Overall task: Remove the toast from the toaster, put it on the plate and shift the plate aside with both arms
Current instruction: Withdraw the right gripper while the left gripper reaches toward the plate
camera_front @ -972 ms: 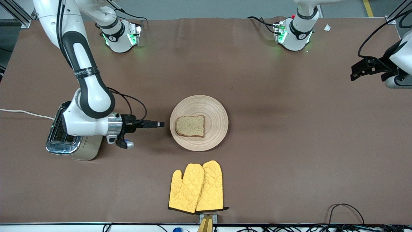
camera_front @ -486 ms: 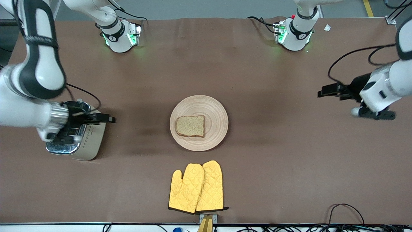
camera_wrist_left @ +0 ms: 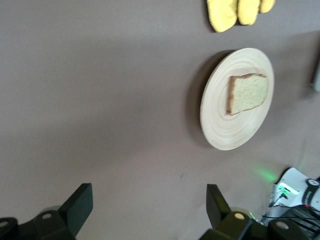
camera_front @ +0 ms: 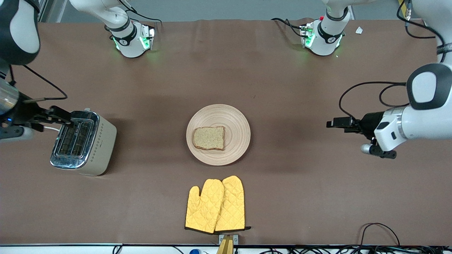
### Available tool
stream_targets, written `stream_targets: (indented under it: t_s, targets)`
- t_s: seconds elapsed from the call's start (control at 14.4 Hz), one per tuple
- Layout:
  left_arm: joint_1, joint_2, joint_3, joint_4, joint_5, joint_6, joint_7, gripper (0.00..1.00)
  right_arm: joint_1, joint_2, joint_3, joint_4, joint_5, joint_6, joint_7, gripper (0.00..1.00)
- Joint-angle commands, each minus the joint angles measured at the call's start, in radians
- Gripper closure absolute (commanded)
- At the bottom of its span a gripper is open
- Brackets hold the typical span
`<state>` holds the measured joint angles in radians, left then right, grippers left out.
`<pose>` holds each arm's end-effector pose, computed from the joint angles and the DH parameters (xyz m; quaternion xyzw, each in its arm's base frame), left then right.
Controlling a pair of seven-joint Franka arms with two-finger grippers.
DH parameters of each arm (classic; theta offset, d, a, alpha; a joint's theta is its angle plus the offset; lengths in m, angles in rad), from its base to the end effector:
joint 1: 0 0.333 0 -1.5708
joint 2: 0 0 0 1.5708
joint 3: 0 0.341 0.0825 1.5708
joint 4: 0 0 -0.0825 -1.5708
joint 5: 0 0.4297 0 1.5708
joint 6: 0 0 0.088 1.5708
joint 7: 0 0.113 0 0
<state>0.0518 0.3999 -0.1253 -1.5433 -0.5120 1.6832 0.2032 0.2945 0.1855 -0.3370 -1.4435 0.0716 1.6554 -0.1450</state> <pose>0.6952 -0.0904 0.4202 0.9523 -0.0699 -0.1064 0.2773 0.6664 -0.0005 0.6058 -0.9985 -0.0521 -0.0188 0.0035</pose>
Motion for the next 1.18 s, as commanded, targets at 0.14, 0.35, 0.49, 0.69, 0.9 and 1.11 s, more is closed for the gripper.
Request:
stream_targets:
  t_s: [0.14, 0.35, 0.49, 0.69, 0.9, 1.11]
  targets:
    - [-0.015, 0.074, -0.014, -0.027, -0.141, 0.142, 0.1, 0.0, -0.018, -0.081, -0.013, 0.017, -0.036, -0.048, 0.016, 0.0]
    - [-0.009, 0.108, -0.033, -0.04, -0.193, 0.173, 0.171, 0.0, -0.015, -0.141, -0.008, 0.017, -0.105, -0.129, 0.082, 0.0]
    - [-0.01, 0.131, -0.033, -0.058, -0.27, 0.182, 0.247, 0.01, -0.012, -0.15, -0.007, 0.015, -0.105, -0.144, 0.088, 0.0]
    - [-0.017, 0.174, -0.033, -0.11, -0.445, 0.228, 0.438, 0.01, -0.026, -0.144, -0.016, 0.017, -0.079, -0.135, 0.091, 0.0]
    - [-0.05, 0.212, -0.036, -0.17, -0.612, 0.292, 0.62, 0.03, -0.021, -0.144, -0.013, 0.017, -0.07, -0.134, 0.091, 0.0]
    - [-0.095, 0.237, -0.036, -0.221, -0.765, 0.3, 0.705, 0.05, -0.018, -0.144, -0.011, 0.015, -0.07, -0.138, 0.091, 0.0]
